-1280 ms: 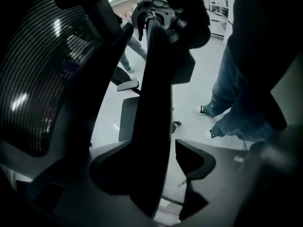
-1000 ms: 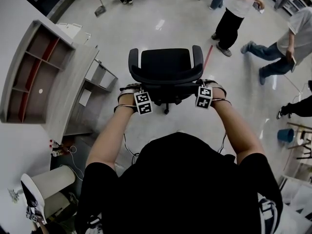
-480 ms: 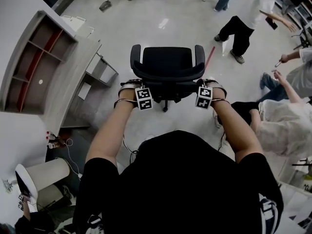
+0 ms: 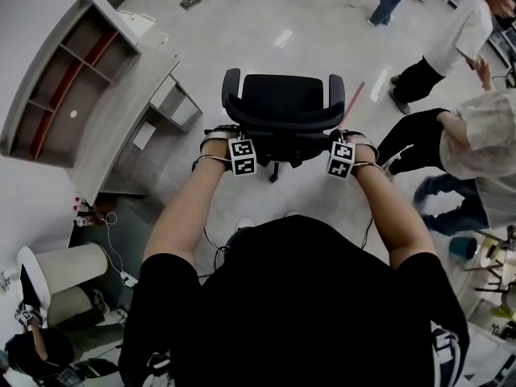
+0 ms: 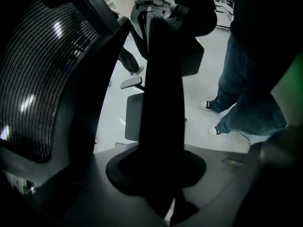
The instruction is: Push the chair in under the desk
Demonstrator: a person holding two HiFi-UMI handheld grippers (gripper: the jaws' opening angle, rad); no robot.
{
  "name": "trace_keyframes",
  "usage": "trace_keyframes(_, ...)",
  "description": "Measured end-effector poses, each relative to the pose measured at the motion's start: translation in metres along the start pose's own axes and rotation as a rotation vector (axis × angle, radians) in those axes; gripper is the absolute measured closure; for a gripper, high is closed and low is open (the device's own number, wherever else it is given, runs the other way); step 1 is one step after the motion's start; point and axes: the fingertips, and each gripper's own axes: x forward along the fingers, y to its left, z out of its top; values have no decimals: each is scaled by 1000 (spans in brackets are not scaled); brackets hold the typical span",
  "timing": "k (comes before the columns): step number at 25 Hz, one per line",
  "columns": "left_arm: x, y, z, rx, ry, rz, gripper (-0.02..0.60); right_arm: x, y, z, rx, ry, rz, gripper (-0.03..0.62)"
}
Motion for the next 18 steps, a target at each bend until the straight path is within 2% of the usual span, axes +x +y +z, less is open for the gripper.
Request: trace_keyframes(18,-40,-74,-49,-190,77,23,491,-6,19,60,-198,-75,0,472)
